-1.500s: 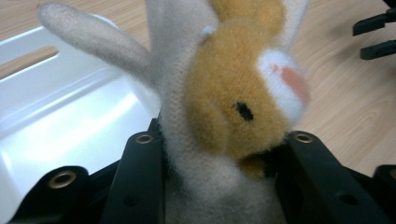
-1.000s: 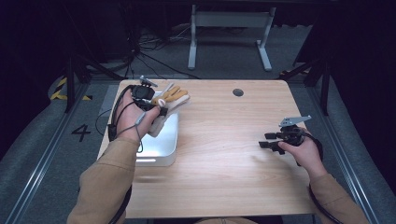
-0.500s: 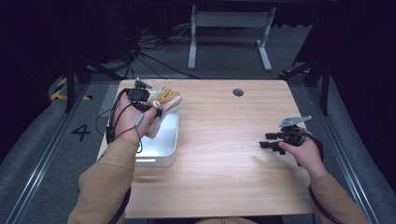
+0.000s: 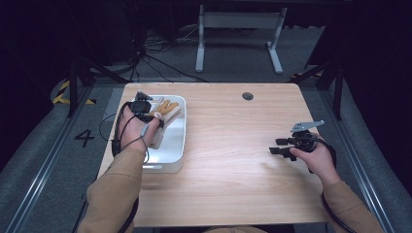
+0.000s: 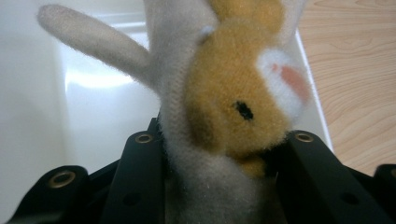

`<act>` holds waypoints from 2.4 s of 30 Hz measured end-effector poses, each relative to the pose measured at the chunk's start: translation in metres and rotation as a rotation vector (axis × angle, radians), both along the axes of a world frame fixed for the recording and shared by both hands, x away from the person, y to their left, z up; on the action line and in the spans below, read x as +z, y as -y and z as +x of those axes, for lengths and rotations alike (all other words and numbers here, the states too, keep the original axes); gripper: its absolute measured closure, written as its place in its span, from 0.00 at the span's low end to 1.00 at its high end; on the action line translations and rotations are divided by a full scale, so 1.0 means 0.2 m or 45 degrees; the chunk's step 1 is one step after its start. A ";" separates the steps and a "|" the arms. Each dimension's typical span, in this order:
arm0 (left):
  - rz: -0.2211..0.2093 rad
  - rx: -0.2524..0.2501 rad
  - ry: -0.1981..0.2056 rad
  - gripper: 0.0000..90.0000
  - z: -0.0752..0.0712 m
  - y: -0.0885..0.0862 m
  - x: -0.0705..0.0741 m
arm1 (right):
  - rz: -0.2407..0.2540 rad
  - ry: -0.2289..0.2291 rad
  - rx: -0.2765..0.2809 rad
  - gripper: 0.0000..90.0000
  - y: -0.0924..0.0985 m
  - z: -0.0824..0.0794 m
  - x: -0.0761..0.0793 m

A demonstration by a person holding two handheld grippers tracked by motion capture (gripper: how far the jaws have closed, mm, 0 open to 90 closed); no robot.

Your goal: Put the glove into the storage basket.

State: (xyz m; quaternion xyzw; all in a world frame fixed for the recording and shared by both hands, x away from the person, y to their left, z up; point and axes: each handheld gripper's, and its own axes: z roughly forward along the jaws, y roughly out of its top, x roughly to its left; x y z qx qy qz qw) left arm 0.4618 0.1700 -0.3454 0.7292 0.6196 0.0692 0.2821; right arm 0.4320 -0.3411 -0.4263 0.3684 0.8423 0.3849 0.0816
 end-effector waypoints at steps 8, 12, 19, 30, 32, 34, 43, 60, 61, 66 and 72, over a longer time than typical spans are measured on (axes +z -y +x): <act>-0.008 0.021 -0.012 0.71 0.02 0.01 -0.09 | 0.004 -0.007 0.000 0.48 0.00 0.00 0.00; -0.011 0.031 -0.035 0.70 0.03 0.01 -0.14 | 0.004 -0.007 -0.002 0.48 0.00 0.00 -0.01; -0.023 0.061 -0.077 0.70 0.05 0.00 -0.20 | -0.002 -0.010 -0.002 0.48 0.00 0.00 -0.02; -0.049 0.124 -0.137 0.70 0.08 -0.02 -0.29 | -0.007 -0.008 0.007 0.48 -0.01 0.00 -0.02; -0.059 0.131 -0.141 0.70 0.09 -0.02 -0.31 | -0.006 -0.008 0.008 0.48 -0.01 0.00 -0.02; -0.044 0.129 -0.152 0.70 0.09 -0.01 -0.32 | -0.005 -0.007 0.006 0.48 -0.01 0.00 -0.01; -0.040 0.134 -0.187 0.69 0.11 0.01 -0.35 | 0.000 -0.004 0.006 0.48 0.00 0.00 -0.01; -0.057 0.167 -0.226 0.64 0.14 0.01 -0.40 | 0.003 -0.001 0.005 0.48 0.01 0.00 -0.01; -0.059 0.171 -0.232 0.63 0.14 0.01 -0.41 | 0.004 -0.003 0.008 0.47 0.01 0.00 -0.01; 0.001 0.158 -0.237 0.48 0.14 0.02 -0.42 | 0.002 -0.002 0.007 0.47 0.01 0.00 -0.02; 0.038 0.121 -0.205 0.33 0.14 0.04 -0.40 | 0.003 -0.002 0.005 0.47 0.01 0.00 -0.02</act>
